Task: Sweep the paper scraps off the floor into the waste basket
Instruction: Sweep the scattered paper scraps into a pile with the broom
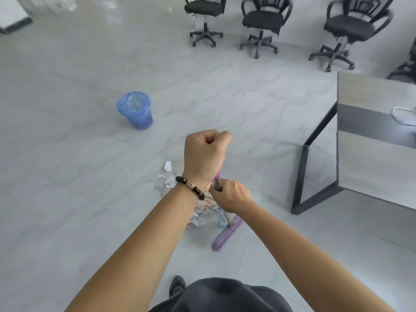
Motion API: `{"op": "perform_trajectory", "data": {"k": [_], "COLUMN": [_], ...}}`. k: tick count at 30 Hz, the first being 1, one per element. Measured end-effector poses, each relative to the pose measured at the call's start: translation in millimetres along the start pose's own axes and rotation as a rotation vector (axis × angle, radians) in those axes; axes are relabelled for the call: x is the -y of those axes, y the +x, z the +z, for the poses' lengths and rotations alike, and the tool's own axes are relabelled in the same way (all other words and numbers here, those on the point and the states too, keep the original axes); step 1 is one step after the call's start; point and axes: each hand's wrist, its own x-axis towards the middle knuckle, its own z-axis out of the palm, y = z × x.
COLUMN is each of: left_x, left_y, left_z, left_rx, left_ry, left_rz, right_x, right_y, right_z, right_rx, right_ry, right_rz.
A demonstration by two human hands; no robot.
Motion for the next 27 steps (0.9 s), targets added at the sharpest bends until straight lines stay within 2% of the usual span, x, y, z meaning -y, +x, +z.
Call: {"op": "perform_trajectory", "data": {"k": [3, 6, 9, 11, 14, 16, 19, 22, 24, 26, 27], "left_x": [-27, -42, -29, -1, 58, 97, 142, 172, 187, 201, 208], "left_y": [-4, -11, -13, -15, -32, -49, -69, -70, -62, -53, -50], "left_z": [-4, -30, -76, -114, -178, -214, -245, -262, -276, -292, -302], "left_rx": [0.020, 0.033, -0.149, -0.337, -0.539, -0.577, -0.575, -0.547, -0.569, -0.694, -0.791], "left_ry": [-0.034, -0.208, -0.147, -0.037, -0.049, -0.126, -0.232, -0.500, -0.728, -0.881, -0.924], "left_rz": [0.068, 0.079, 0.045, -0.073, -0.418, -0.621, -0.821, -0.936, -0.942, -0.879, -0.854], "right_x": [14, 34, 59, 77, 103, 117, 137, 155, 168, 186, 194], "right_y": [0, 6, 9, 10, 10, 5, -2, -5, -7, -10, -11], "right_z": [-15, -17, -8, 0, 12, 18, 28, 47, 61, 76, 84], "right_rx": [-0.062, -0.046, -0.004, 0.043, 0.094, 0.154, 0.254, 0.408, 0.565, 0.676, 0.670], "right_ry": [0.055, 0.088, 0.135, 0.139, 0.175, 0.217, 0.353, 0.520, 0.561, 0.458, 0.368], "right_rz": [-0.102, -0.186, -0.235, -0.262, -0.314, -0.364, -0.412, -0.405, -0.386, -0.366, -0.350]}}
